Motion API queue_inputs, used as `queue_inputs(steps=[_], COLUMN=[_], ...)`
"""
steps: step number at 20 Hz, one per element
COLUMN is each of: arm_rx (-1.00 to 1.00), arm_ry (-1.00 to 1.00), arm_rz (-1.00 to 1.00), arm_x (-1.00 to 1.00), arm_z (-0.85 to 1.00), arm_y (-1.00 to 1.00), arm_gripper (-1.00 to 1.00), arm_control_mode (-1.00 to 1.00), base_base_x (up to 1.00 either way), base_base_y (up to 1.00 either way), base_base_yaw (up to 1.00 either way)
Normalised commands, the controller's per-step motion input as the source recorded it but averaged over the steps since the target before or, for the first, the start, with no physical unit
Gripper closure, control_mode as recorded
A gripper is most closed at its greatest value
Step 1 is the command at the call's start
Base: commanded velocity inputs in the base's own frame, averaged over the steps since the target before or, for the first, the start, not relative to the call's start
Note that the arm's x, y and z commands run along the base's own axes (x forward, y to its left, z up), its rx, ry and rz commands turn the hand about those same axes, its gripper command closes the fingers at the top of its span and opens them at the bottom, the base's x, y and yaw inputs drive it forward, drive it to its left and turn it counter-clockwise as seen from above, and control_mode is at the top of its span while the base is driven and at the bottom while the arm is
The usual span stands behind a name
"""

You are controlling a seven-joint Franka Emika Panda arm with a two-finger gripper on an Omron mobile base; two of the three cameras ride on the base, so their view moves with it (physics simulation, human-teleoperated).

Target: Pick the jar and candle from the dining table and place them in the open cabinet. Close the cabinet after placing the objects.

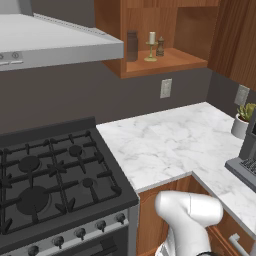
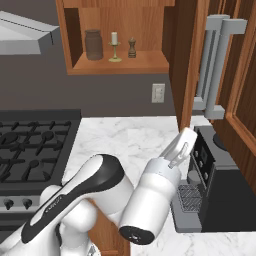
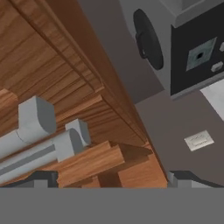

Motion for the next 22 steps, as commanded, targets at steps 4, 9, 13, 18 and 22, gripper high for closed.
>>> queue_inputs(steps=[4,9,13,18,22], arm_rx=[0.00,0.00,0.00,0.00,0.00], arm_ry=[0.00,0.00,0.00,0.00,0.00], arm_rz=[0.00,0.00,0.00,0.00,0.00], arm_x=[0.14,0.13,0.13,0.12,0.11], arm_z=[0.00,0.00,-0.03,-0.03,-0.01], arm_y=[-0.09,-0.08,-0.09,-0.09,-0.10], arm_gripper=[-1.00,-1.00,-1.00,-1.00,-1.00], arm_control_mode=[-1.00,-1.00,-1.00,-1.00,-1.00], base_base_x=[0.00,0.00,0.00,0.00,0.00], base_base_y=[0.00,0.00,0.00,0.00,0.00], base_base_yaw=[0.00,0.00,0.00,0.00,0.00])
